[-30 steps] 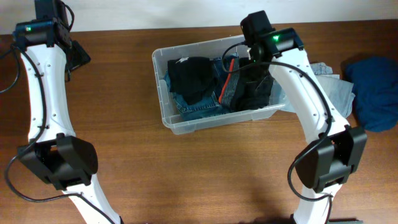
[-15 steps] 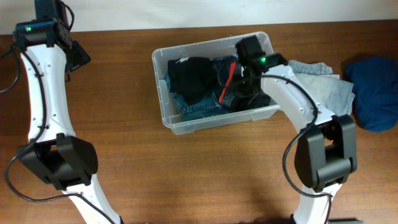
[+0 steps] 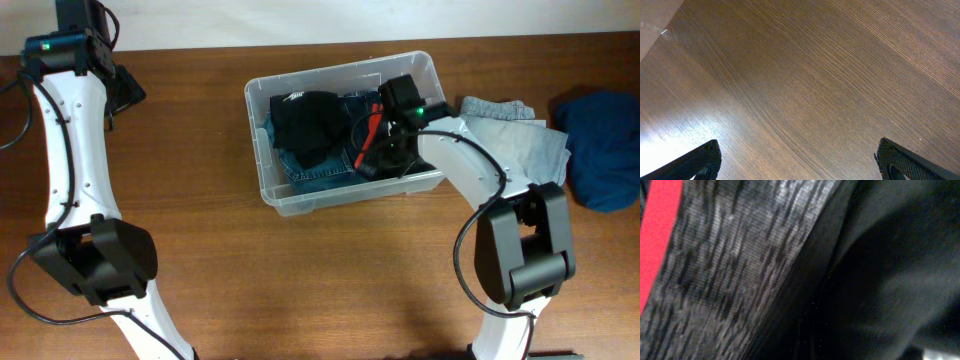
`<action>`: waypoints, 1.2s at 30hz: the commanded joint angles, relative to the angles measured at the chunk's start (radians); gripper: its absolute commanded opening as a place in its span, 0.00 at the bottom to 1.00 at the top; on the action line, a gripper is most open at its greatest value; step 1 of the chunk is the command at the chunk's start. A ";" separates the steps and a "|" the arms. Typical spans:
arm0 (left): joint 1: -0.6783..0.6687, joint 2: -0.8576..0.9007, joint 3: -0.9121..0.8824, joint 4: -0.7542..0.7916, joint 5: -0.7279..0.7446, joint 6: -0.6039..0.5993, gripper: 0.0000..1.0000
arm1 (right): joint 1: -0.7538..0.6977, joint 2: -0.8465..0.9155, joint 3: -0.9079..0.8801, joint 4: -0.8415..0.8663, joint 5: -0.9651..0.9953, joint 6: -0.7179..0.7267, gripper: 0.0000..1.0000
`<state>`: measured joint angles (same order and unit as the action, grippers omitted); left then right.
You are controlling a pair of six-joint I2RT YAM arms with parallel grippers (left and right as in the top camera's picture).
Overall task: Pack container
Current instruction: 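Lower the shorts into the bin and press them down with the right gripper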
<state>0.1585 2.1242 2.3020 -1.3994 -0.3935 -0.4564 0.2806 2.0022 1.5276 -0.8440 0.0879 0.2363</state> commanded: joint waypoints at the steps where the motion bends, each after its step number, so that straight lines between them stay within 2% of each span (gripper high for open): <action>1: 0.003 0.003 0.001 -0.001 -0.006 0.001 0.99 | 0.000 0.010 0.119 -0.081 -0.010 0.003 0.04; 3: 0.003 0.003 0.001 -0.001 -0.006 0.000 0.99 | -0.001 0.010 0.238 -0.162 -0.009 0.003 0.04; 7: 0.003 0.003 0.001 -0.001 -0.006 0.000 0.99 | -0.006 0.010 0.353 -0.208 -0.008 0.003 0.04; 21: 0.003 0.003 0.001 -0.001 -0.006 0.000 0.99 | -0.084 0.126 0.354 -0.175 0.043 0.007 0.04; 28: 0.002 0.003 0.001 -0.001 -0.006 0.000 0.99 | -0.085 0.197 0.354 -0.181 -0.054 -0.004 0.04; 33: 0.002 0.003 0.001 -0.001 -0.006 0.000 0.99 | -0.084 0.163 0.375 -0.231 -0.063 -0.051 0.11; 36: 0.002 0.003 0.001 -0.001 -0.006 0.000 0.99 | -0.069 0.101 0.405 -0.286 0.020 -0.053 0.16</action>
<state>0.1585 2.1242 2.3020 -1.3998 -0.3939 -0.4564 0.1905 2.1841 1.8969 -1.0836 0.0677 0.2062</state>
